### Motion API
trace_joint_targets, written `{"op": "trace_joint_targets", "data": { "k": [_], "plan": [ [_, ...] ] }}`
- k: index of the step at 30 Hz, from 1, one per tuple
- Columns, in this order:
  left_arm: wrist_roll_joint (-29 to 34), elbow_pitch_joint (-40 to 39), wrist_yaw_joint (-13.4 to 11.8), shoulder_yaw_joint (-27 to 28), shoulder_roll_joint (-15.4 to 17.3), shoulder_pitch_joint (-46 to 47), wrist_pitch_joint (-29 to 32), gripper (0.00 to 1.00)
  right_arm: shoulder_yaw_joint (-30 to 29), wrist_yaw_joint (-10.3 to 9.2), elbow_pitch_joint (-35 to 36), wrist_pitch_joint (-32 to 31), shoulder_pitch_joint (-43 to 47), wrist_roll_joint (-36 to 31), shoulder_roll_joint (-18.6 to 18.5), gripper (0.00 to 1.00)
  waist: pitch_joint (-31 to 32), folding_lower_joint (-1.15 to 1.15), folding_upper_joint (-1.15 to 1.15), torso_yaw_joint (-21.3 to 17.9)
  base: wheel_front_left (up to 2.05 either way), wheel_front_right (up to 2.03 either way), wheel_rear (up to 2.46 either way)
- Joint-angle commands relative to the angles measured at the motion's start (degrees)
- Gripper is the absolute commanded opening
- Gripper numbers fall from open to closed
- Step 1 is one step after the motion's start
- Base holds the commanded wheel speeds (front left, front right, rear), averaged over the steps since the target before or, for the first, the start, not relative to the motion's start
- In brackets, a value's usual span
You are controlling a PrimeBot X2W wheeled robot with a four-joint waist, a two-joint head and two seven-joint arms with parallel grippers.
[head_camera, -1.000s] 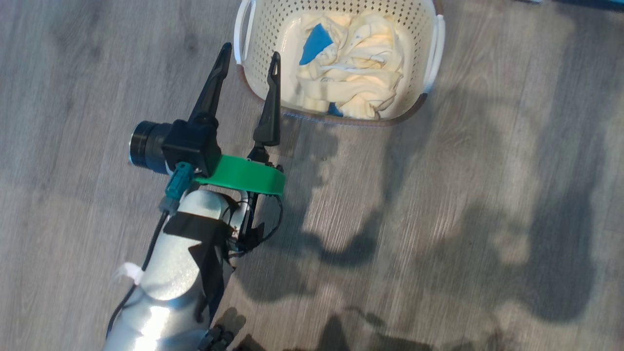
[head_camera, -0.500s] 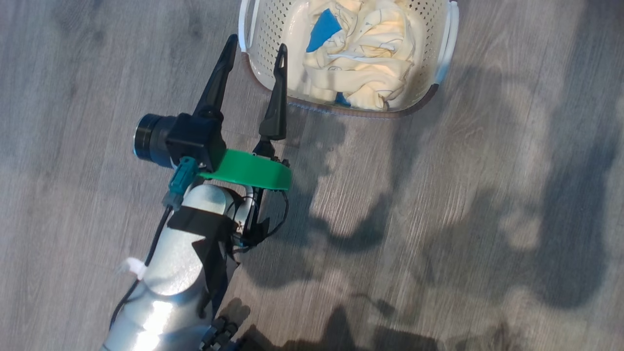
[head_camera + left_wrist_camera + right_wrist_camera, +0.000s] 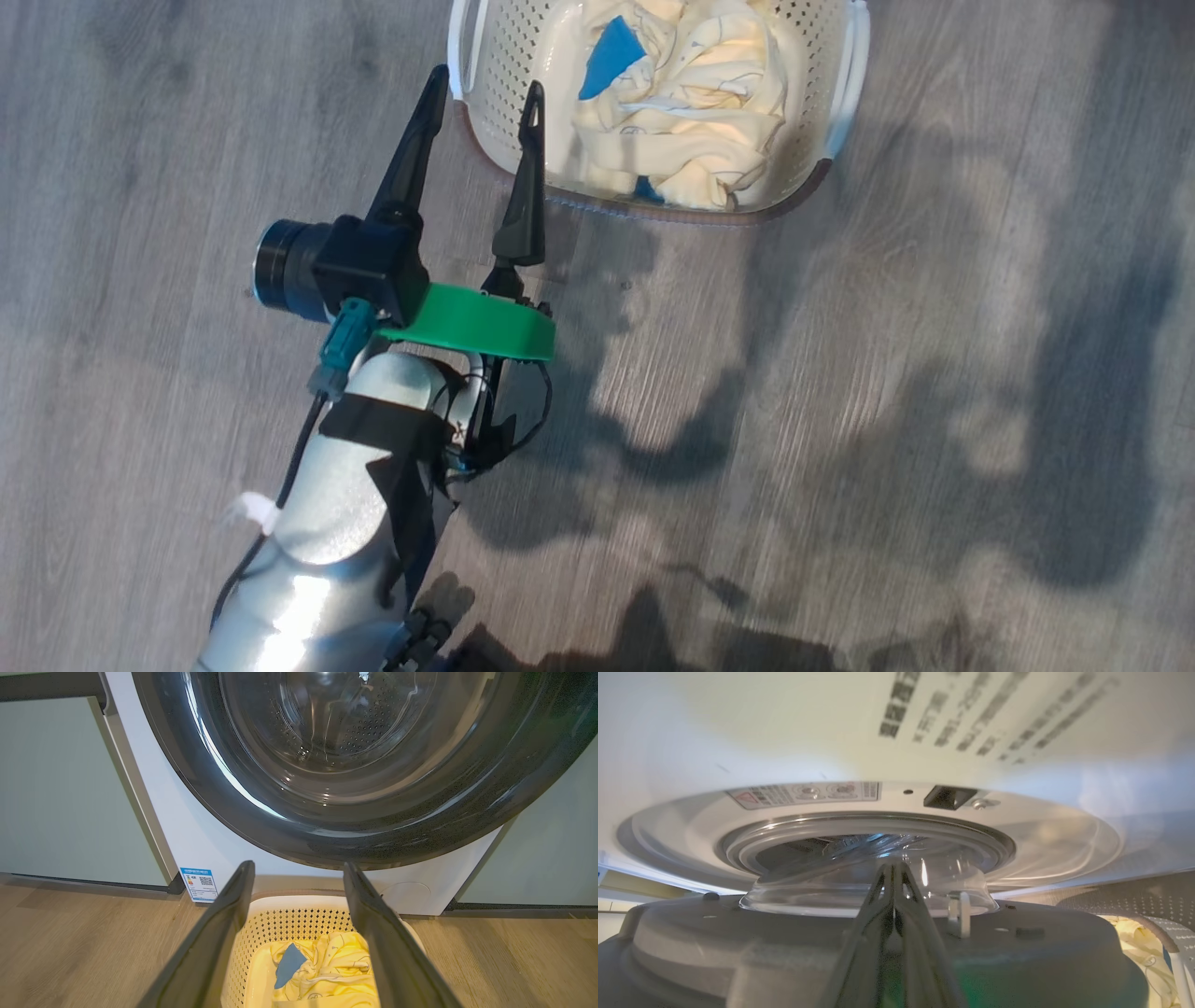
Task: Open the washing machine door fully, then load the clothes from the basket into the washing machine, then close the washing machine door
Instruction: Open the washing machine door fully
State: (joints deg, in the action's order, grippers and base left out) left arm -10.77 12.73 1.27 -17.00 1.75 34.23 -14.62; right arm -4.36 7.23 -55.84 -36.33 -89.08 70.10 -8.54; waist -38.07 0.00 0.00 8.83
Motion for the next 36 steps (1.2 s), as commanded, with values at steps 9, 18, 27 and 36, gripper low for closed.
{"op": "trace_joint_targets", "data": {
  "k": [9, 18, 27, 36],
  "plan": [
    [0.47, -1.56, -0.45, 2.22, 1.13, -0.24, -0.38, 1.0, 1.12, 0.25, 7.75, -6.57, 5.42, 2.18, 3.09, 0.0, 0.59, 0.0, 0.0, -1.09, 0.0, 0.0, 0.0],
    [0.89, -1.08, -0.23, 2.65, 1.13, -0.92, -0.38, 1.0, 1.52, 0.25, 15.92, -11.69, 13.55, 4.43, 4.12, 0.0, 1.8, 0.0, 0.0, -1.9, 0.0, 0.0, 0.0],
    [0.74, -0.65, -0.27, 2.65, 1.13, -2.17, -0.38, 1.0, 2.34, 0.25, 24.81, -16.54, 22.18, 7.68, 5.22, 0.0, 3.37, 0.0, 0.0, -2.44, 0.0, 0.0, 0.0],
    [0.37, -0.08, -0.25, 2.54, 1.13, -3.13, -0.38, 1.0, 5.05, 0.25, 33.53, -20.02, 30.11, 11.9, 5.62, 0.0, 4.77, 0.0, 0.0, -2.56, 0.0, 0.0, 0.0]
  ]
}}
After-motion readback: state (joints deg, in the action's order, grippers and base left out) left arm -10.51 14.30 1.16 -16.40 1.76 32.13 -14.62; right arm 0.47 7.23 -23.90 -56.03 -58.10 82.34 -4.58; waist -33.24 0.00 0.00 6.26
